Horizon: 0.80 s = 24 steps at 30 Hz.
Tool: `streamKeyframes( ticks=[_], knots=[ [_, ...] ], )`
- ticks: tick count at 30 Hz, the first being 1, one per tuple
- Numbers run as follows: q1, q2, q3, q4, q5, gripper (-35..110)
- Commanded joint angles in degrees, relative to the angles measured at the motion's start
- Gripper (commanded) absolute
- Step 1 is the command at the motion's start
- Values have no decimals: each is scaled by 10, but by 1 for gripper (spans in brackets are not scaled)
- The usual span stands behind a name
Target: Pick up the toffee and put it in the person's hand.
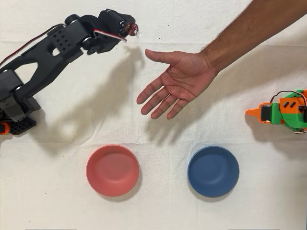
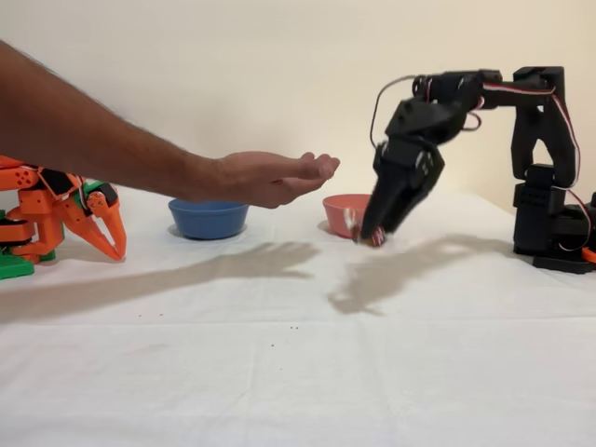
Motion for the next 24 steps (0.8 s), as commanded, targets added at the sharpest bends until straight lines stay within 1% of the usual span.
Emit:
streamKeyframes(
  ticks=[1, 8, 16, 24],
  knots=[
    [20, 119, -10, 5, -18, 12],
    [65, 182, -11, 28, -33, 12],
    [126, 205, -63, 46, -49, 12],
    [178, 176, -134, 3, -77, 12]
  ],
)
